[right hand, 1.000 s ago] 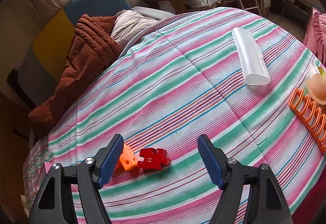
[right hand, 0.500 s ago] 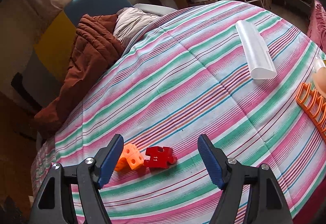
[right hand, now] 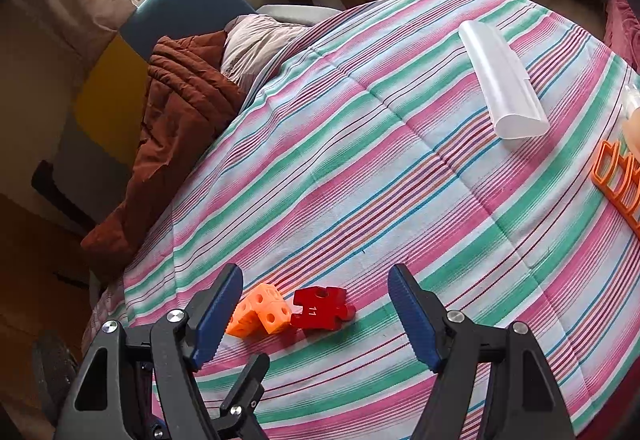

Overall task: Organize rigid objects
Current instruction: 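Move the right gripper back over the bed while the left reaches toward the orange cubes, then grasp the orange linked cubes with the left gripper and lift them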

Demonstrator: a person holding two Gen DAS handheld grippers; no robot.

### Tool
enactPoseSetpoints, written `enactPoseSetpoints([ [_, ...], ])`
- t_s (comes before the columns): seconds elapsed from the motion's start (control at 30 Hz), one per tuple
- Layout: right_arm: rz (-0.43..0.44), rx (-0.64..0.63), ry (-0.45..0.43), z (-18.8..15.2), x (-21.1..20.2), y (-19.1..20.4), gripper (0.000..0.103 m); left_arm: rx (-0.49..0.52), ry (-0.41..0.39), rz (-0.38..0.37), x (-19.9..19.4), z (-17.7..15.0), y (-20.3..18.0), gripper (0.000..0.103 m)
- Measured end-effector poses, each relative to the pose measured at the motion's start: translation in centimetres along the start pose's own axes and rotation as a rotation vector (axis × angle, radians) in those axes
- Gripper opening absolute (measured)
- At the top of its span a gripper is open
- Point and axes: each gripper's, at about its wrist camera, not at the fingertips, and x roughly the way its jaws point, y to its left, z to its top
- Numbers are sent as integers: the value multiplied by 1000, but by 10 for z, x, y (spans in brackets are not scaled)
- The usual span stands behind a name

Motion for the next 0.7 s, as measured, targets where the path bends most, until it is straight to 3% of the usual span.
enactPoseSetpoints([
  [0.2,-4,0,15,0,4,1,76,50,4,-45,28,10,-2,91],
  [0.23,-6,-2,18,-1,4,1,76,40,8,-65,32,10,0,88],
  [0.3,-12,-8,23,-1,6,2,76,9,61,-100,43,7,4,66],
  [0.37,-21,-13,26,-1,7,2,76,-26,38,-108,40,5,8,54],
  [0.57,-38,-24,34,-3,10,3,76,-93,40,-89,25,-16,15,42],
  [0.7,-44,-21,56,-3,15,2,76,-169,42,-67,8,-40,20,42],
])
